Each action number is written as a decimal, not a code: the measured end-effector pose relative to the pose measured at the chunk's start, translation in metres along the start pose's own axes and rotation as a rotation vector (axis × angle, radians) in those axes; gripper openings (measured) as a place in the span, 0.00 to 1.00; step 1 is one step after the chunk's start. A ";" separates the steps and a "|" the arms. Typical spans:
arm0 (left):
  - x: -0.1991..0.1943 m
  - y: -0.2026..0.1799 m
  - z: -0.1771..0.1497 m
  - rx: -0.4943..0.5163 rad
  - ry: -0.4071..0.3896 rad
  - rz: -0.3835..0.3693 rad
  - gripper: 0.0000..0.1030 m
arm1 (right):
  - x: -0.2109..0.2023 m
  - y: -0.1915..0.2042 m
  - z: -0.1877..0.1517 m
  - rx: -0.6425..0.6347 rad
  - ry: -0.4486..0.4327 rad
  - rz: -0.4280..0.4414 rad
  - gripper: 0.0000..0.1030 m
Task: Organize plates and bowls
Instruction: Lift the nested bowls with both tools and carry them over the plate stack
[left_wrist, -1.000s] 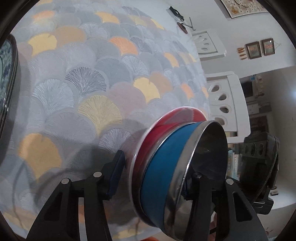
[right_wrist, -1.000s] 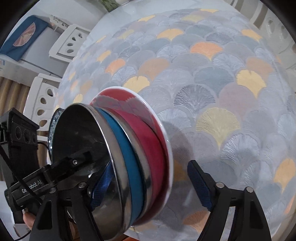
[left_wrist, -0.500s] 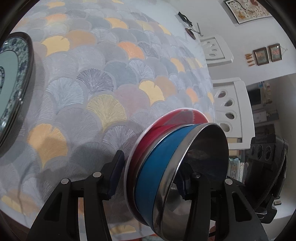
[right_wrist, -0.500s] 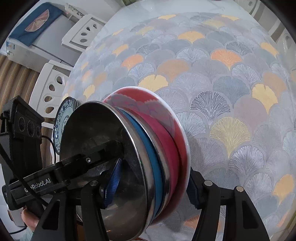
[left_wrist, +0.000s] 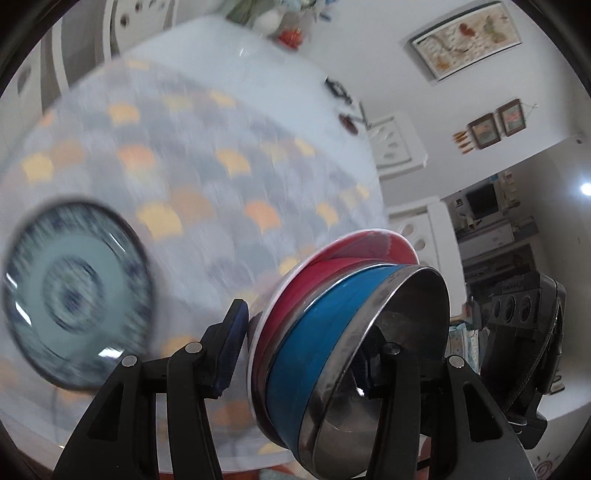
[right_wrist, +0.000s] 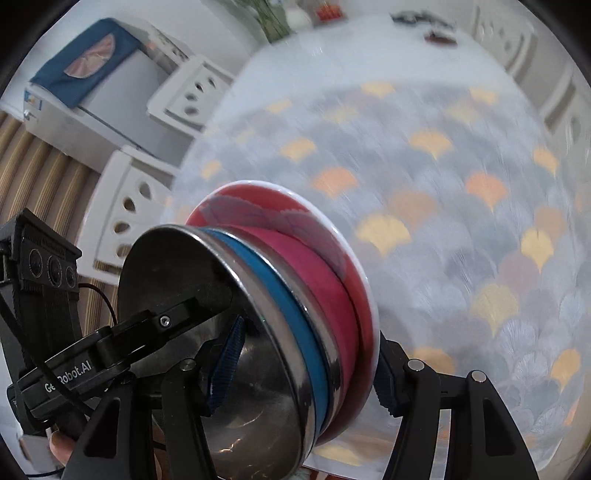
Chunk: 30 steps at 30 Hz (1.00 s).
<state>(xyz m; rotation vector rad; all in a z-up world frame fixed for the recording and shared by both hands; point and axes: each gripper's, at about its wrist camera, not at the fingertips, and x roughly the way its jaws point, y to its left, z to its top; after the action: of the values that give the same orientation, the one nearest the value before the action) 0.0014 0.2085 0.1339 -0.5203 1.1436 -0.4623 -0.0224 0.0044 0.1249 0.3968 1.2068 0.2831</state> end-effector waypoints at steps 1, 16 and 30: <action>-0.012 0.005 0.006 0.006 -0.014 0.005 0.45 | -0.001 0.013 0.003 0.000 -0.013 0.000 0.60; -0.065 0.134 0.046 -0.034 0.027 0.121 0.45 | 0.101 0.148 0.010 0.092 0.099 0.095 0.59; -0.029 0.180 0.045 -0.086 0.149 0.097 0.45 | 0.162 0.133 0.009 0.164 0.262 0.023 0.59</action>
<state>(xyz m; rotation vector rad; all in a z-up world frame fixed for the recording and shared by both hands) 0.0483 0.3747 0.0606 -0.5093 1.3299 -0.3737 0.0397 0.1902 0.0490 0.5279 1.4890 0.2616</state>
